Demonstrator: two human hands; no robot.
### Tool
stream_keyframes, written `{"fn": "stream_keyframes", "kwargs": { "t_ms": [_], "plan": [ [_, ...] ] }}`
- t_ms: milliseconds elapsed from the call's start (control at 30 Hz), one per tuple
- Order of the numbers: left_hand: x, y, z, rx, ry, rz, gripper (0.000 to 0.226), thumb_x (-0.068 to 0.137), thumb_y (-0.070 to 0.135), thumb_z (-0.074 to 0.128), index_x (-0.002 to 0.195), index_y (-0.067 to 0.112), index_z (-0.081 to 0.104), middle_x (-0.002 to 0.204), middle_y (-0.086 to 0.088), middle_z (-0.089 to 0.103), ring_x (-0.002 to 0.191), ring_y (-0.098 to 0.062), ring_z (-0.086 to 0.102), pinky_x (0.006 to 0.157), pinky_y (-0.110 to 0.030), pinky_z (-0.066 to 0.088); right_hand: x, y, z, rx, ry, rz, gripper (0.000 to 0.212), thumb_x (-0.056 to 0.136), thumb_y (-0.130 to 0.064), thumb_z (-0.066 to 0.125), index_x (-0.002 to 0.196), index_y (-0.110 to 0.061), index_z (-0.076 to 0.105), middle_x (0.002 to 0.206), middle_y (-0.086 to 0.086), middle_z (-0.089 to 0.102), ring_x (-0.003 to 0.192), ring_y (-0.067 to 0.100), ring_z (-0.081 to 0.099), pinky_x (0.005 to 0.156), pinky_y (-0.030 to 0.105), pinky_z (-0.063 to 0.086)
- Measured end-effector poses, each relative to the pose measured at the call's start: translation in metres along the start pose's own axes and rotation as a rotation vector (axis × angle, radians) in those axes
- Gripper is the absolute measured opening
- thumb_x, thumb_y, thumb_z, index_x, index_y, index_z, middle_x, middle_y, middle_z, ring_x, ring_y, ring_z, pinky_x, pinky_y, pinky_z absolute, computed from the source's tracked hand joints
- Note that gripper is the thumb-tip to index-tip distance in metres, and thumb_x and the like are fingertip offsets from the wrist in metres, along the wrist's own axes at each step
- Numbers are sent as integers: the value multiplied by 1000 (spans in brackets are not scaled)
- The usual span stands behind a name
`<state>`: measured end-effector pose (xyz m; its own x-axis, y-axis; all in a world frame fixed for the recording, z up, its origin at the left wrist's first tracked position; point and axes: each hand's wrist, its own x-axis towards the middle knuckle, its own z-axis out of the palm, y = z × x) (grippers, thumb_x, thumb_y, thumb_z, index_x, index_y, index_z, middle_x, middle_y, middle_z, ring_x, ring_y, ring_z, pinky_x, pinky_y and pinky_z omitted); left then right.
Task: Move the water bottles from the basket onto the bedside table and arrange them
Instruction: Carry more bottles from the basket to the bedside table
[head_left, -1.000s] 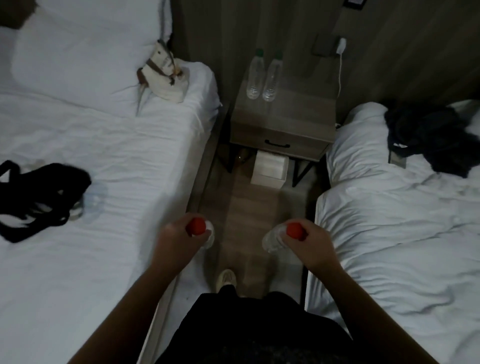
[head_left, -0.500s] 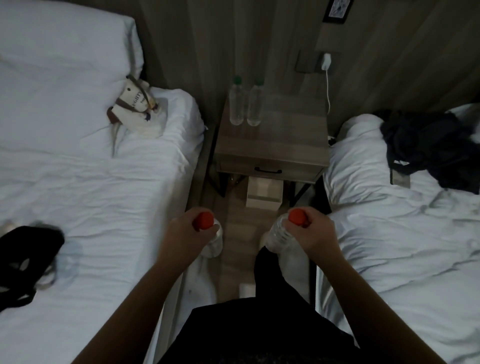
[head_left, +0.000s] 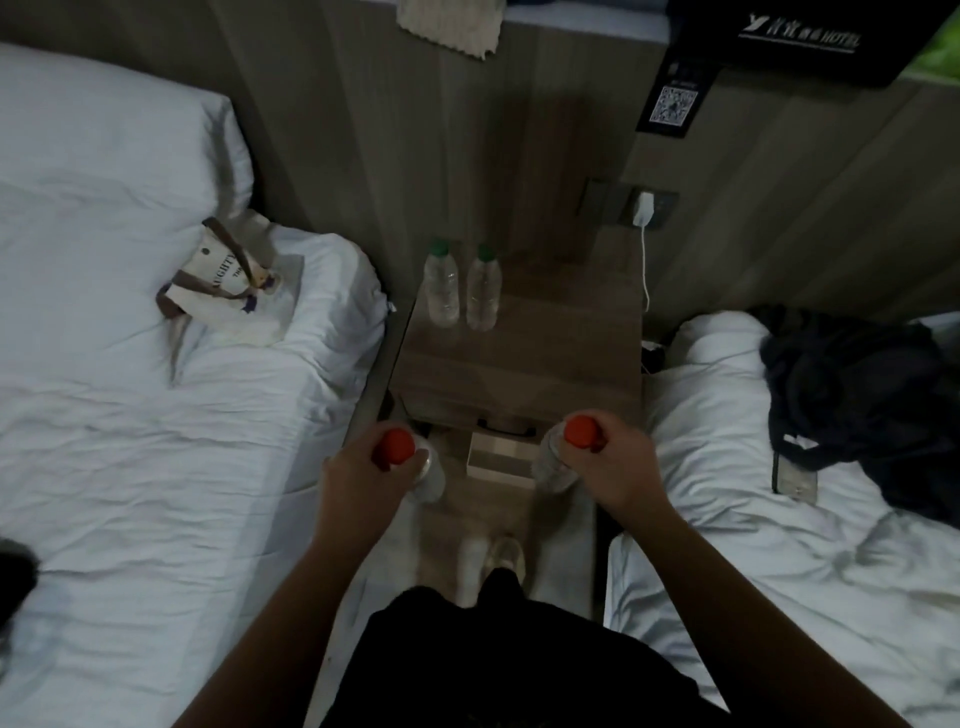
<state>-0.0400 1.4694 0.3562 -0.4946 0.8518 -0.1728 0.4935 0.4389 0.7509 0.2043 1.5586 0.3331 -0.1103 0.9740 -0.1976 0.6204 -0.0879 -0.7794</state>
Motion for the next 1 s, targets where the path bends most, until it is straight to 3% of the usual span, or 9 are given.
{"fn": "stream_keyframes", "kwargs": {
  "t_ms": [100, 233, 333, 533, 700, 833, 933, 1000],
  "plan": [
    [31, 11, 13, -1, 1, -33, 23, 73, 30, 76, 94, 26, 67, 78, 9, 64, 75, -10, 59, 67, -19, 41, 38, -8, -6, -9, -30, -17, 23, 77, -26, 77, 97, -24, 66, 86, -14, 66, 82, 5, 62, 79, 26, 49],
    [76, 18, 19, -1, -12, -48, 23, 73, 32, 76, 93, 26, 67, 75, 9, 64, 74, -11, 61, 70, -26, 46, 84, -25, -5, -26, -56, -16, 24, 79, -25, 75, 102, -23, 64, 83, -18, 59, 77, -8, 54, 75, 14, 43],
    [117, 18, 26, 8, -43, -53, 22, 74, 31, 76, 93, 25, 66, 77, 6, 63, 73, -13, 60, 68, -26, 45, 118, -38, 7, -61, -38, 10, 25, 81, -24, 73, 104, -19, 65, 84, -12, 58, 73, -2, 51, 62, 4, 35],
    [198, 17, 38, -9, -187, -62, 23, 78, 26, 74, 97, 26, 62, 74, 15, 57, 64, 3, 52, 49, -3, 35, 178, -49, 40, -170, 16, 121, 30, 82, -40, 65, 109, -27, 59, 89, -9, 61, 87, 14, 61, 81, 34, 50],
    [265, 11, 49, 9, -289, -69, 25, 74, 26, 75, 96, 28, 64, 80, 11, 60, 82, -13, 60, 73, -25, 44, 224, -60, 65, -179, 15, 243, 36, 82, -41, 66, 112, -24, 57, 91, -5, 59, 88, 17, 60, 83, 42, 53],
    [304, 13, 56, 72, -385, -16, 21, 75, 30, 72, 80, 39, 54, 76, 18, 56, 79, -11, 60, 77, -31, 52, 258, -64, 76, -74, 38, 315, 29, 82, -29, 69, 108, -21, 61, 86, -8, 60, 82, 12, 63, 68, 26, 51],
    [325, 13, 62, 92, -447, -13, 21, 76, 32, 71, 85, 41, 55, 77, 16, 58, 81, -13, 63, 78, -33, 55, 277, -67, 84, -72, 23, 333, 34, 81, -27, 69, 112, -18, 59, 97, 1, 64, 86, 17, 61, 71, 31, 49],
    [336, 11, 65, 81, -484, -29, 21, 75, 33, 70, 87, 43, 56, 82, 11, 62, 82, -14, 65, 78, -35, 56, 286, -67, 90, -87, 36, 346, 36, 81, -27, 68, 114, -17, 59, 92, -1, 62, 83, 16, 59, 69, 27, 44]
  ]
}}
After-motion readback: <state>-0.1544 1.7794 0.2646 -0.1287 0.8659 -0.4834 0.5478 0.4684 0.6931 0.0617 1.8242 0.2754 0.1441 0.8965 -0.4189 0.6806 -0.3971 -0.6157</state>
